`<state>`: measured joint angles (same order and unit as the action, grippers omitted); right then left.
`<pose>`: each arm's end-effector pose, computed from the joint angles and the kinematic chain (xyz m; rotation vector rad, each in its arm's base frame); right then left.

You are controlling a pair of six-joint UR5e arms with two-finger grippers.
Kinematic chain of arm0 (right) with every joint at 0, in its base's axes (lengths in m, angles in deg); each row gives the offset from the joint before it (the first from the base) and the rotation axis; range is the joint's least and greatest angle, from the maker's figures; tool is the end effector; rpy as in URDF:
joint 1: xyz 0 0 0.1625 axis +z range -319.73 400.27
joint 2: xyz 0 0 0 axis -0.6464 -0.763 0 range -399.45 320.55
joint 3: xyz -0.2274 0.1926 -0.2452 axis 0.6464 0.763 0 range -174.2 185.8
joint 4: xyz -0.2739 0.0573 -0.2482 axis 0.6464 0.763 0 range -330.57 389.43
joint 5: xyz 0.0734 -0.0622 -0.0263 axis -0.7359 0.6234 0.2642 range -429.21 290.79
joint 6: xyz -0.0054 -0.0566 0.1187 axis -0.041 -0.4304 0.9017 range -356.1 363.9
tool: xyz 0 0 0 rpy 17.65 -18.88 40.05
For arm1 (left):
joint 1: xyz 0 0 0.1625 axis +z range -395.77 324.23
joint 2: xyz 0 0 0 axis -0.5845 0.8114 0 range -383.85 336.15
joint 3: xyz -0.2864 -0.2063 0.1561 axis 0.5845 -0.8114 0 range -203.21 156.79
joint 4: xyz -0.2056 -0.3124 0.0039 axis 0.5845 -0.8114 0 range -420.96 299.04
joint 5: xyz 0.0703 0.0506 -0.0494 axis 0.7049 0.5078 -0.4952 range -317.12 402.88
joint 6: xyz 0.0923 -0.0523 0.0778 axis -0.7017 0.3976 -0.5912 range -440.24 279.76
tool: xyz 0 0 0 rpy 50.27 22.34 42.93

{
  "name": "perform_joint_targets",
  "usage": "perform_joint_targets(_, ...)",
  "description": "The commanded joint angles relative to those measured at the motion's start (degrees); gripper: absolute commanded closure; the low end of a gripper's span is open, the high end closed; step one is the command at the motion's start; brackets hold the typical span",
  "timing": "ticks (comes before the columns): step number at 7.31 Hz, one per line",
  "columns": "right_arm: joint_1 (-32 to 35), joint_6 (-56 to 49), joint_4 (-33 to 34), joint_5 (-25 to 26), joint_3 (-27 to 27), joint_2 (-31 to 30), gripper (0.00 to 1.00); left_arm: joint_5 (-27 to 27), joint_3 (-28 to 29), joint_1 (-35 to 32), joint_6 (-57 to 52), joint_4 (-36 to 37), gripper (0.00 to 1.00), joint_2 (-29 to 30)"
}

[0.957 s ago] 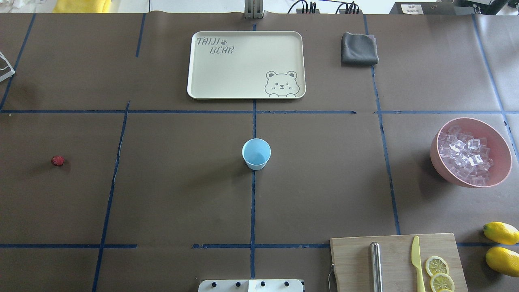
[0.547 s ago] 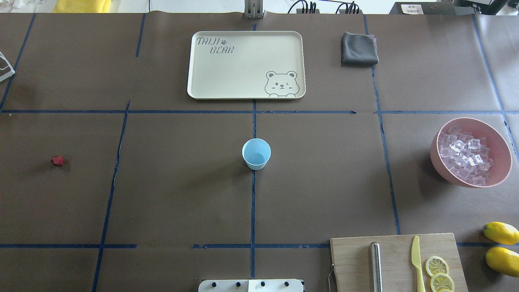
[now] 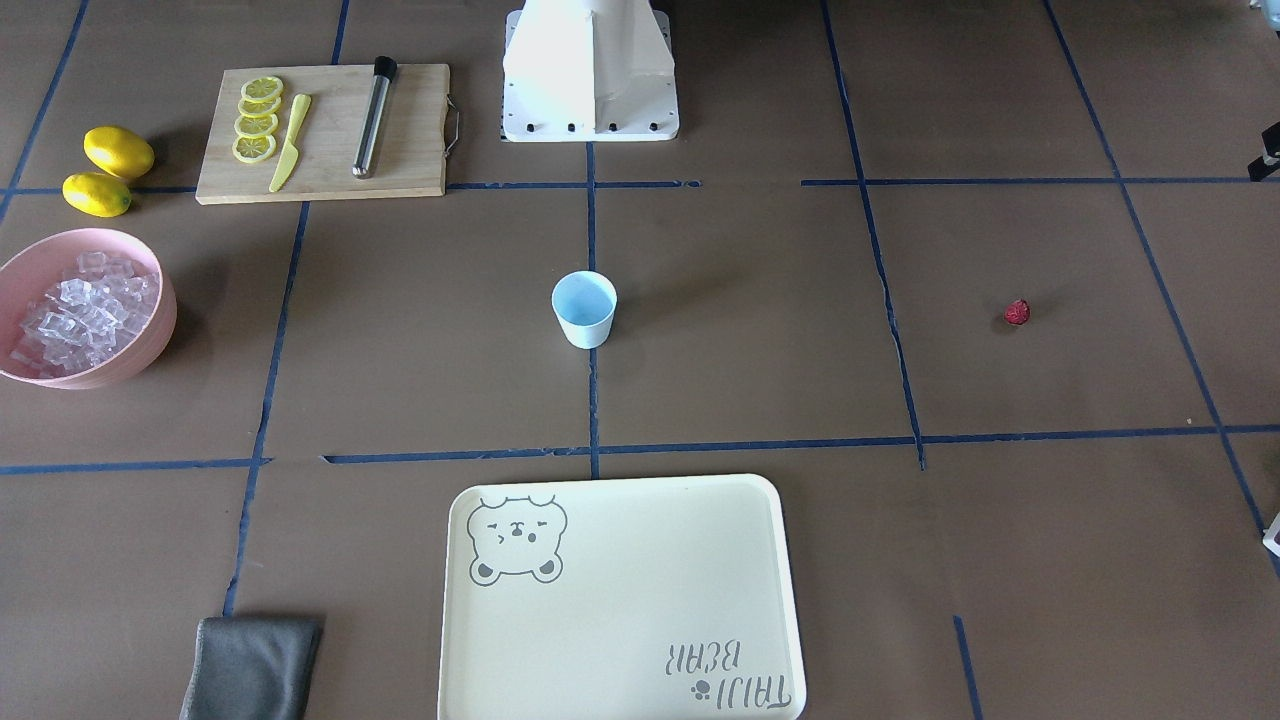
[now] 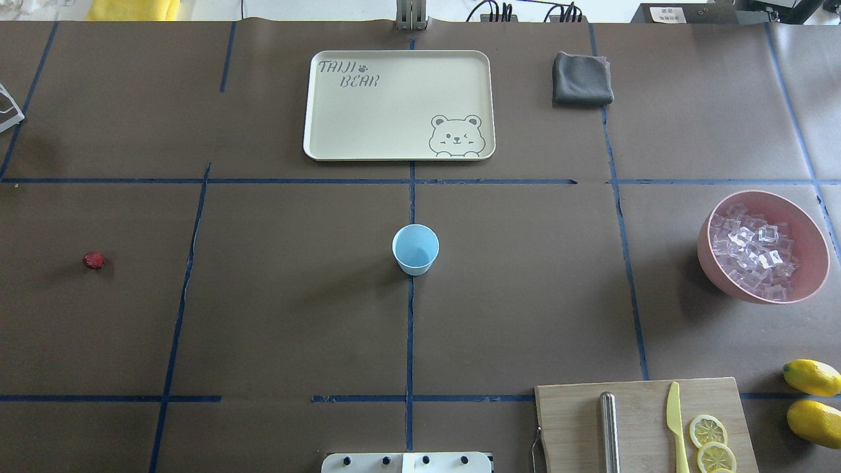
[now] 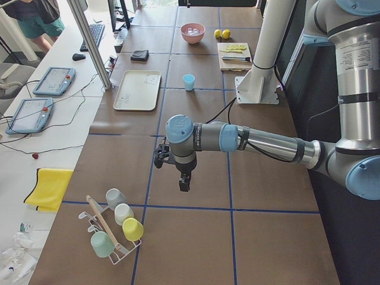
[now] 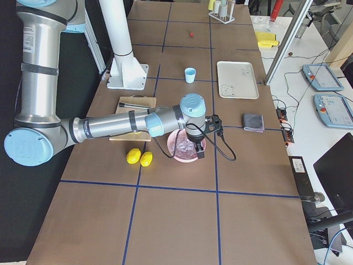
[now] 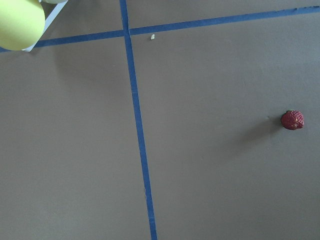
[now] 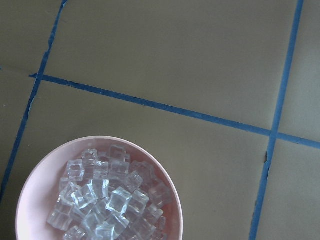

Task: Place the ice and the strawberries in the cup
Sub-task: 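Lower the right gripper into the pink bowl and grasp an ice cube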

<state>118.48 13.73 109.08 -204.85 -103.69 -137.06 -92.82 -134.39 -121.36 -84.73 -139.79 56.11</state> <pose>-0.0469 -0.4172 0.5205 0.2133 -0.8416 -0.1865 -0.0102 -0.3772 0.5669 0.0001 0.7984 0.1468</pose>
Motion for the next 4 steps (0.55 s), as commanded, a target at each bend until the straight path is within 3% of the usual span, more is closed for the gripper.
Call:
perform_joint_targets(1,-6.1,8.1,-7.9,0.5,-1.0,-3.5,0.0,0.0,0.0,0.1,0.0,-0.1,0.0,0.0)
perform_joint_targets(2,-9.4,15.3,-13.1,1.5,-0.9,-4.2,0.0,0.0,0.0,0.1,0.0,-0.1,0.0,0.0)
perform_joint_targets(3,-14.4,19.5,-17.4,6.4,-0.7,-5.7,0.0,0.0,0.0,0.1,0.0,0.0,0.0,0.0)
perform_joint_targets(4,-17.2,21.2,-18.6,8.8,0.0,-5.8,0.01,0.0,0.0,0.1,0.0,0.0,0.0,0.0)
